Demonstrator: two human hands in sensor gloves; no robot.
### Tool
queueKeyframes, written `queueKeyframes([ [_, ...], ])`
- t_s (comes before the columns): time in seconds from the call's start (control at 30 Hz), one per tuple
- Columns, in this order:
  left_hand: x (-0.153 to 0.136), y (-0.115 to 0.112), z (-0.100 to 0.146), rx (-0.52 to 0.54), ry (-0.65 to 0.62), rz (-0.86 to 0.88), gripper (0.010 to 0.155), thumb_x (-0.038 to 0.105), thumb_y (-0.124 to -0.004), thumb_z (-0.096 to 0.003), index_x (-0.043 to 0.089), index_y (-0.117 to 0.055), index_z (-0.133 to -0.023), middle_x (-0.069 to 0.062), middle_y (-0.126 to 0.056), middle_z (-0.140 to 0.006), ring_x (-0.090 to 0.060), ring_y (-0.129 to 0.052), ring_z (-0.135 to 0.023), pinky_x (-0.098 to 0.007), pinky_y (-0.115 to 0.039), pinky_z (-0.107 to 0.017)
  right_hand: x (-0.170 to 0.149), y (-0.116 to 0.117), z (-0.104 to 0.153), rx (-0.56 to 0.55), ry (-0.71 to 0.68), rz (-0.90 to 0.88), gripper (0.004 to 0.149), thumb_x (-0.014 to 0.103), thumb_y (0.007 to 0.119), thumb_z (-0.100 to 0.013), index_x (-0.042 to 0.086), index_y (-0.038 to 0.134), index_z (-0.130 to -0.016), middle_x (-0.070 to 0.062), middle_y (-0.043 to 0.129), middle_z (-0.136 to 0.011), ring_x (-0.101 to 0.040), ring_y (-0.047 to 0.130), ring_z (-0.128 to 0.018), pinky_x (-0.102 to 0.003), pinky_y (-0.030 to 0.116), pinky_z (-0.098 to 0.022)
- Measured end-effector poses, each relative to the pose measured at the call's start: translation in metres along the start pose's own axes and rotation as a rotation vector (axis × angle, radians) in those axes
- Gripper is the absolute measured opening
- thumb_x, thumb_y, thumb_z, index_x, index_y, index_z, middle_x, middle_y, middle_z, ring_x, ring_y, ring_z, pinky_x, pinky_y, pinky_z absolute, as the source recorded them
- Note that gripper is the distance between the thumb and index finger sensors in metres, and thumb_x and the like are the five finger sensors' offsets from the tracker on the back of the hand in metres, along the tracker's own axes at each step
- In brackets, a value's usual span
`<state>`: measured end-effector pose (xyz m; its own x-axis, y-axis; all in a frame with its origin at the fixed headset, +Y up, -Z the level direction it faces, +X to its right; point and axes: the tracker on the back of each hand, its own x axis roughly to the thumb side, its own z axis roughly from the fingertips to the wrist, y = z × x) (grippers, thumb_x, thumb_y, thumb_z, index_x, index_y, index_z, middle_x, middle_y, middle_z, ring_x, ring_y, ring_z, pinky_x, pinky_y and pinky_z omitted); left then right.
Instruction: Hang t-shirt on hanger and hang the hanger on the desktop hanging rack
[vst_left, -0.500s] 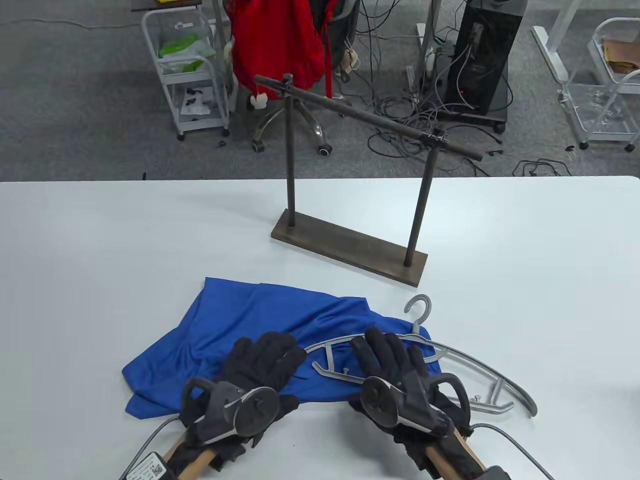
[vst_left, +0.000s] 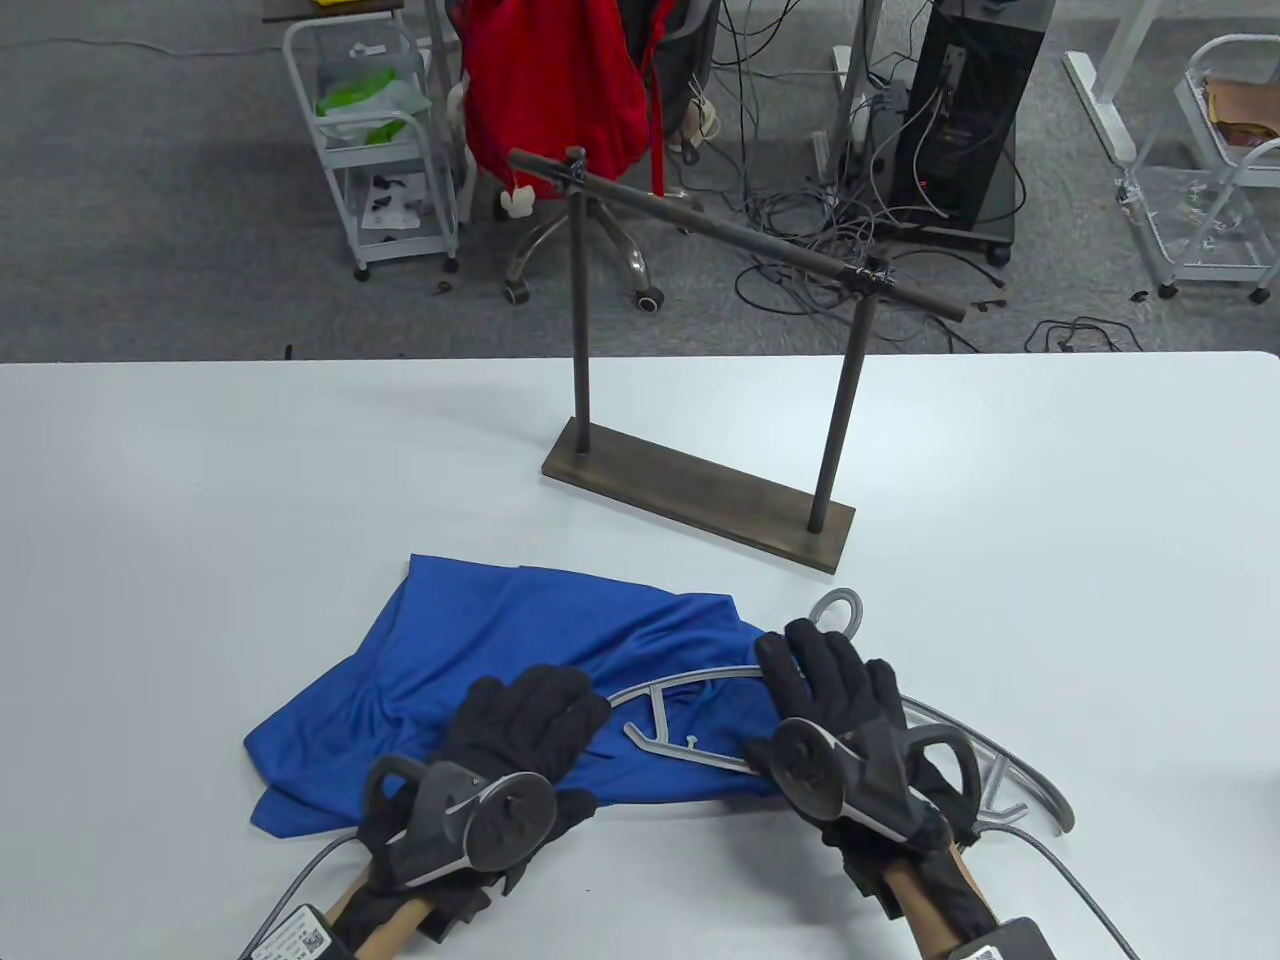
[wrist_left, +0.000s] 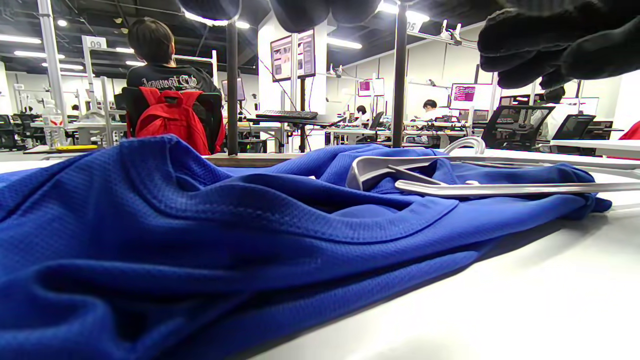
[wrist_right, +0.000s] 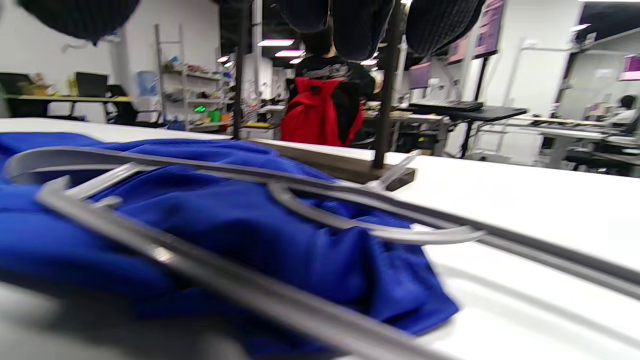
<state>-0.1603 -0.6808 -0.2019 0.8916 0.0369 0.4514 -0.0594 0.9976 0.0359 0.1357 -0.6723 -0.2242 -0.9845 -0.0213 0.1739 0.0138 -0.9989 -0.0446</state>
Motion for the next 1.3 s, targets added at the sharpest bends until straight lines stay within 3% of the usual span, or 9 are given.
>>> queueKeyframes([
  [0.27,0.0,0.0,0.001,0.008,-0.006,-0.004,0.082,0.07,-0.06,-0.0384,0.051,-0.027,-0.111,0.014,-0.036,-0.128,-0.016,-0.046,-0.122,-0.057,-0.046,-0.089,-0.063,-0.002,-0.007,-0.034,0.225,-0.068,0.084,0.06,0.063,-0.046,0.028,0.024,-0.113,-0.006,0.033,-0.122,-0.037,0.048,-0.115,-0.063,0.05,-0.079],
  [0.43,0.0,0.0,0.001,0.005,-0.008,-0.004,0.082,0.07,-0.06,-0.0385,0.051,-0.028,-0.111,0.014,-0.037,-0.127,-0.017,-0.046,-0.122,-0.057,-0.047,-0.089,-0.082,0.005,-0.013,-0.001,0.311,-0.065,0.078,0.055,0.066,-0.048,0.028,0.032,-0.113,-0.005,0.039,-0.121,-0.036,0.052,-0.113,-0.063,0.052,-0.079],
  [0.57,0.0,-0.001,0.001,-0.003,-0.008,-0.01,0.081,0.07,-0.06,-0.0387,0.051,-0.028,-0.111,0.014,-0.037,-0.127,-0.017,-0.046,-0.121,-0.057,-0.047,-0.088,-0.089,0.013,-0.018,0.061,0.341,-0.029,0.061,0.043,0.071,-0.051,0.029,0.052,-0.107,-0.002,0.053,-0.117,-0.033,0.059,-0.111,-0.062,0.055,-0.078],
  [0.73,0.0,-0.001,0.001,-0.008,-0.008,-0.01,0.081,0.07,-0.06,-0.0386,0.051,-0.028,-0.111,0.014,-0.037,-0.127,-0.017,-0.046,-0.121,-0.057,-0.047,-0.088,-0.091,0.03,-0.025,0.204,0.343,0.015,0.056,0.035,0.076,-0.051,0.032,0.056,-0.103,0.0,0.057,-0.115,-0.032,0.06,-0.111,-0.062,0.054,-0.079],
  [0.93,0.0,-0.001,0.001,-0.005,-0.009,-0.011,0.081,0.069,-0.06,-0.0385,0.05,-0.029,-0.111,0.013,-0.037,-0.127,-0.017,-0.047,-0.121,-0.058,-0.047,-0.088,-0.088,0.048,-0.03,0.312,0.342,0.092,0.053,0.037,0.079,-0.049,0.035,0.062,-0.1,0.001,0.061,-0.113,-0.029,0.064,-0.109,-0.062,0.055,-0.079],
  [1.3,0.0,-0.001,0.001,-0.017,-0.007,-0.015,0.081,0.069,-0.06,-0.0386,0.05,-0.029,-0.111,0.013,-0.038,-0.127,-0.017,-0.047,-0.121,-0.058,-0.047,-0.088,-0.087,0.058,-0.034,0.355,0.379,0.073,0.051,0.04,0.073,-0.052,0.04,0.061,-0.101,-0.002,0.059,-0.116,-0.031,0.063,-0.11,-0.062,0.054,-0.079],
])
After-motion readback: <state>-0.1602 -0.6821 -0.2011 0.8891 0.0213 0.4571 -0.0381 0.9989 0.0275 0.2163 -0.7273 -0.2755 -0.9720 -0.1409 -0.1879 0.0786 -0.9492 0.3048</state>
